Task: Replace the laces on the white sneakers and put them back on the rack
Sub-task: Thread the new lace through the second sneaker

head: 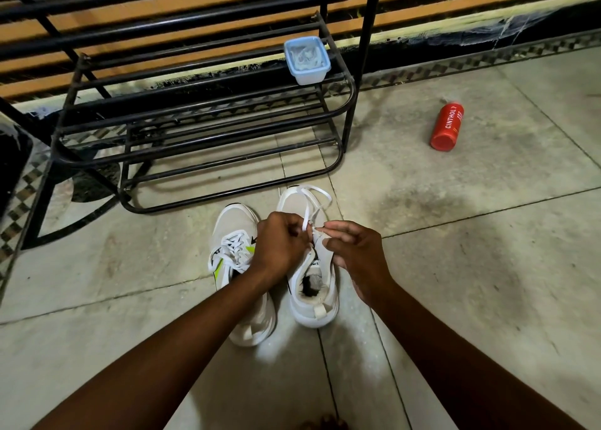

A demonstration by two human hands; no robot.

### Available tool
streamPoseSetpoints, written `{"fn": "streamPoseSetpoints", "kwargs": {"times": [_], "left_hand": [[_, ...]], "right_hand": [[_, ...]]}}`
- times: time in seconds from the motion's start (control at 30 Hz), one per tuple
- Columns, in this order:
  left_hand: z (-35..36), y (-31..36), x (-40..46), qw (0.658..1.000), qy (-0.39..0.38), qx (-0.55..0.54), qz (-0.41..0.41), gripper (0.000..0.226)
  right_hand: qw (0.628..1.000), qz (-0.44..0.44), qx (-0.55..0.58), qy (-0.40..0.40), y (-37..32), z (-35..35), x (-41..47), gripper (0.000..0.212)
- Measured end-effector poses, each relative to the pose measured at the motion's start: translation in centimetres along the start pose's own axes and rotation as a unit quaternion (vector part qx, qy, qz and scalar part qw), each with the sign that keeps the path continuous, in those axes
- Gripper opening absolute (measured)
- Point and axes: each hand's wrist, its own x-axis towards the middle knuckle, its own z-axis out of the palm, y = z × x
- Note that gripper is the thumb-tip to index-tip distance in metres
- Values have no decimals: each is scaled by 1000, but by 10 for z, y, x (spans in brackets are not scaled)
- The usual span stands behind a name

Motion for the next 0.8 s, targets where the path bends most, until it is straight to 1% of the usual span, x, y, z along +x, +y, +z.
{"fn": "streamPoseSetpoints", "kwargs": {"times": [0.1, 0.17, 0.23, 0.3, 0.43, 0.53, 0.6, 0.67, 0.7, 0.77, 0.8], "left_hand": [[2, -1, 1, 1000, 8, 22, 7, 14], [2, -1, 0, 1000, 14, 10, 1, 12], [2, 0, -2, 1000, 11, -12, -15, 27], [1, -2, -2, 999, 8, -28, -21, 35], [-1, -6, -2, 999, 0, -36, -27, 34], [2, 0, -8, 1000, 20, -8, -19, 26], [2, 5, -12, 998, 50, 36, 0, 23], [6, 6, -14, 991, 83, 100, 17, 28], [8, 5, -15, 989, 89, 120, 11, 30], [9, 3, -14, 988, 89, 125, -12, 30], [10, 1, -13, 988, 90, 122, -20, 28]], "right_hand": [[998, 16, 55, -7, 2, -1, 2, 17], [997, 17, 67, -15, 1, -2, 3, 18], [1000, -6, 16, -18, 1, -2, 9, 22], [997, -34, -60, -17, -1, 0, 17, 26], [979, -88, -181, -14, -3, 3, 31, 20], [967, -123, -223, -22, -3, 3, 35, 21], [962, -151, -227, -17, 0, 7, 35, 22], [960, -173, -222, 4, 0, 10, 30, 21], [960, -182, -212, 16, 0, 9, 30, 24], [965, -193, -171, 46, -1, 6, 29, 25], [974, -185, -116, 59, -4, 5, 31, 23]]}}
